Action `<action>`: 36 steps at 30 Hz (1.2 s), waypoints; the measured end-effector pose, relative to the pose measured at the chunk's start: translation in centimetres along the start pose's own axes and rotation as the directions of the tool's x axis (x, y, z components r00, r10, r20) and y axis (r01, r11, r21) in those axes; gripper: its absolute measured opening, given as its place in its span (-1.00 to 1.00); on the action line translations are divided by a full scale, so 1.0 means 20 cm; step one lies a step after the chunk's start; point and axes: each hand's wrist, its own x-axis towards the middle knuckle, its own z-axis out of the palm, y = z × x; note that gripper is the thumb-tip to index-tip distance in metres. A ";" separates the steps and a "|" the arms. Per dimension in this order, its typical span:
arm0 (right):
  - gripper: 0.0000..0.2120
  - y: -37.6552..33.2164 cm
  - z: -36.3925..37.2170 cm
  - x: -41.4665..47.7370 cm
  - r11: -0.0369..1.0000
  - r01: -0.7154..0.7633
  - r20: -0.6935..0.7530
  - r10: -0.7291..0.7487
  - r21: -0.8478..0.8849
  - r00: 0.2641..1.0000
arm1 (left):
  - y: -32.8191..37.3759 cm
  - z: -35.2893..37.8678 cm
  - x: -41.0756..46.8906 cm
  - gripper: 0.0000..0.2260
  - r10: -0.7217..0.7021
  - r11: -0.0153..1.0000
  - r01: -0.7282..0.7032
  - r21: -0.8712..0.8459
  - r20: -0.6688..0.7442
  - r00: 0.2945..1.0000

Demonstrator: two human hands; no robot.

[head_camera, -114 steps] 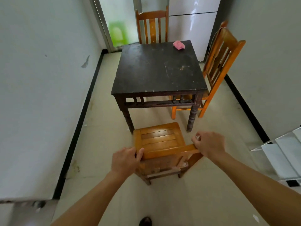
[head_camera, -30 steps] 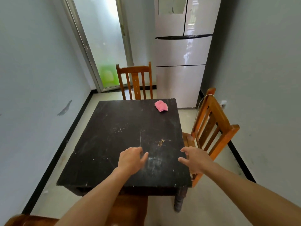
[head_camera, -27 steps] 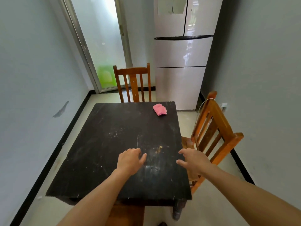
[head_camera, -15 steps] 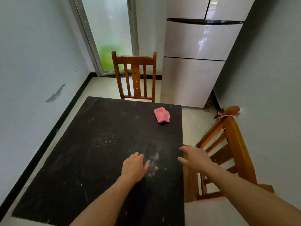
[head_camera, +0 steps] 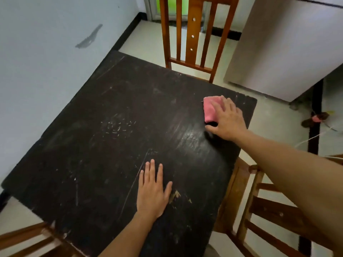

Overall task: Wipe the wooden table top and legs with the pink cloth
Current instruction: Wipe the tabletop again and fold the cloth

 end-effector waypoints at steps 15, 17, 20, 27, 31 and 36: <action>-0.25 -0.56 0.54 -0.80 0.903 0.408 0.018 -0.414 0.131 0.910 | -0.27 0.01 -0.12 -0.64 -0.049 0.992 0.037 -0.119 -0.102 0.994; -0.20 -0.64 0.58 -1.00 0.897 0.424 0.036 -0.431 0.124 0.902 | -0.38 -0.03 -0.21 -0.65 -0.091 0.986 0.078 -0.148 -0.087 0.992; -0.24 -0.78 0.61 -1.23 0.877 0.451 0.139 -0.473 0.164 0.870 | -0.45 -0.09 -0.30 -0.68 -0.069 0.979 0.056 -0.196 -0.062 0.996; -0.41 -0.91 0.66 -1.61 0.860 -0.158 0.037 0.160 0.485 0.986 | -0.36 -0.02 -0.53 -0.63 0.302 0.912 -0.286 -0.293 0.010 0.953; -0.71 -0.93 0.67 -1.66 0.821 -0.279 0.059 0.290 0.498 0.955 | -0.36 0.06 -0.63 -0.80 0.330 0.881 -0.321 -0.349 -0.032 0.943; -0.78 -0.99 0.63 -1.59 0.765 -0.147 -0.087 0.256 0.628 0.963 | -0.36 0.03 -0.66 -0.93 0.180 0.814 -0.151 -0.561 -0.004 0.984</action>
